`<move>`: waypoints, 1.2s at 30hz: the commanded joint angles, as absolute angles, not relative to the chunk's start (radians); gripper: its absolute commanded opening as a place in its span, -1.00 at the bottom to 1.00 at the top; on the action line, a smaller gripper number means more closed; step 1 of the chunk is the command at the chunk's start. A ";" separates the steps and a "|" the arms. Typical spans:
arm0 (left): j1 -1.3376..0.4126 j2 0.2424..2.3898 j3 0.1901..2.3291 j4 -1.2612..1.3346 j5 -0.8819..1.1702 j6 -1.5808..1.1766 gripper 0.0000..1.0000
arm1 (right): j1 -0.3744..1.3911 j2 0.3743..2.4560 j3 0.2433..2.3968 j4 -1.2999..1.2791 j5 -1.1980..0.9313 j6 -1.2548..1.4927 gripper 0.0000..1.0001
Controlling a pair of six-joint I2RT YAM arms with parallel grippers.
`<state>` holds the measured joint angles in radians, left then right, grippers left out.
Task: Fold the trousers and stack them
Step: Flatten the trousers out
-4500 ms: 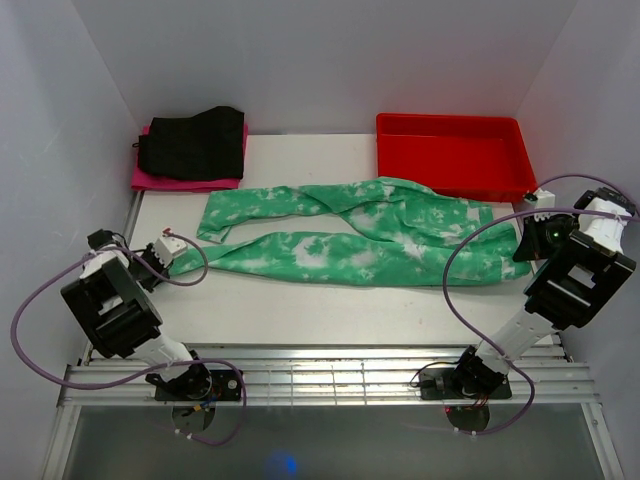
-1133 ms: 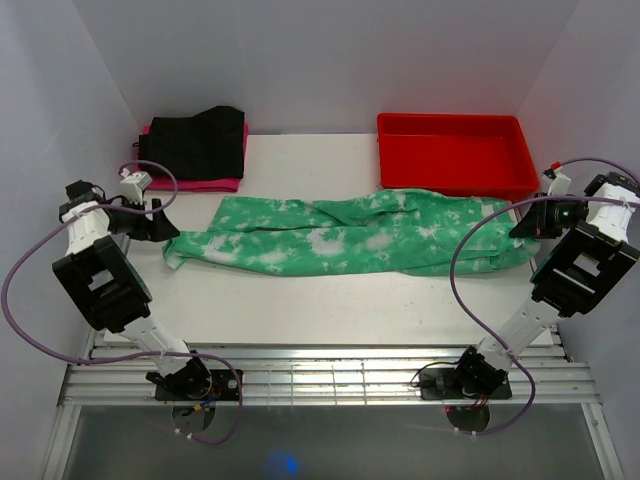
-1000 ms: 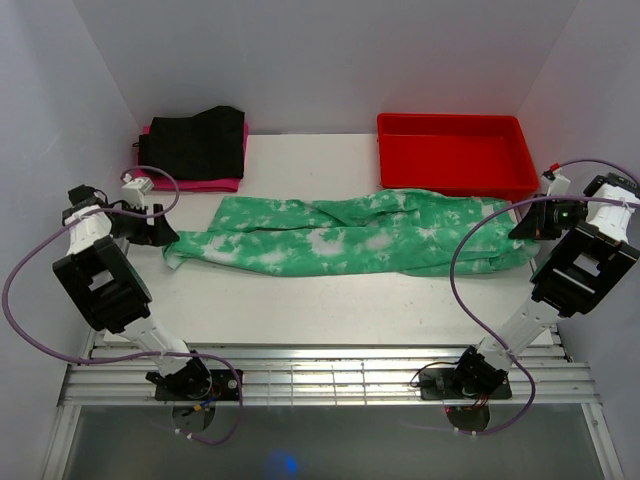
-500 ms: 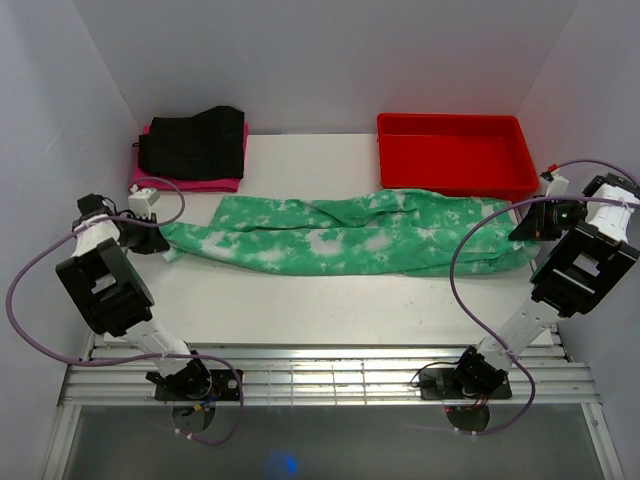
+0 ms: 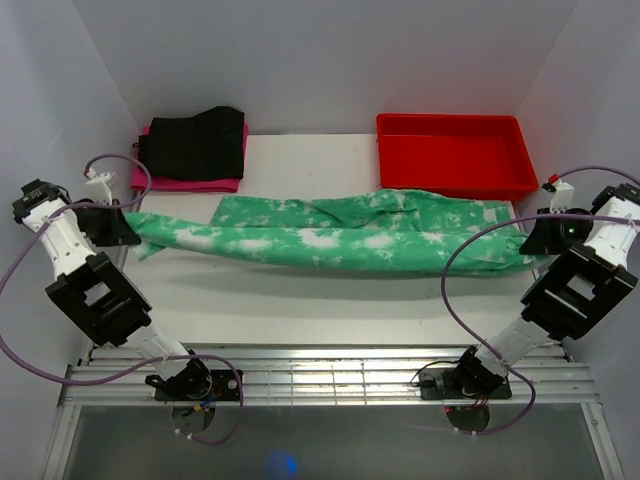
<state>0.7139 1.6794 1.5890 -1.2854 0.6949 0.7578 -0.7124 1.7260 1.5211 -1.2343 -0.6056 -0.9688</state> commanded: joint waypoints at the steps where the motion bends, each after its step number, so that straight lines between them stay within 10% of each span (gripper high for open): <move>1: 0.804 1.695 1.521 -1.407 0.525 0.822 -1.00 | -0.778 1.645 1.415 -1.163 -0.456 -1.153 -0.84; 11: 0.844 1.957 1.430 -1.399 0.373 0.970 -0.94 | -0.827 1.641 1.234 -1.144 -0.437 -1.278 -0.84; 17: 0.838 2.045 1.575 -1.401 0.422 0.968 0.02 | -0.824 1.585 1.046 -1.126 -0.332 -1.405 -0.81; 23: 0.816 1.867 1.511 -1.335 0.469 1.028 0.46 | -0.828 1.456 0.885 -1.005 -0.197 -1.496 -0.65; 26: 0.804 1.761 1.438 -1.241 0.474 1.025 0.54 | -0.831 1.434 0.897 -0.943 -0.181 -1.457 -0.04; 28: 0.784 1.711 1.401 -1.198 0.480 1.017 0.56 | -0.831 1.439 0.964 -0.942 -0.198 -1.418 0.89; 36: 0.637 1.684 1.399 -1.134 0.676 0.953 0.54 | -0.755 1.520 1.297 -1.086 -0.462 -1.166 0.99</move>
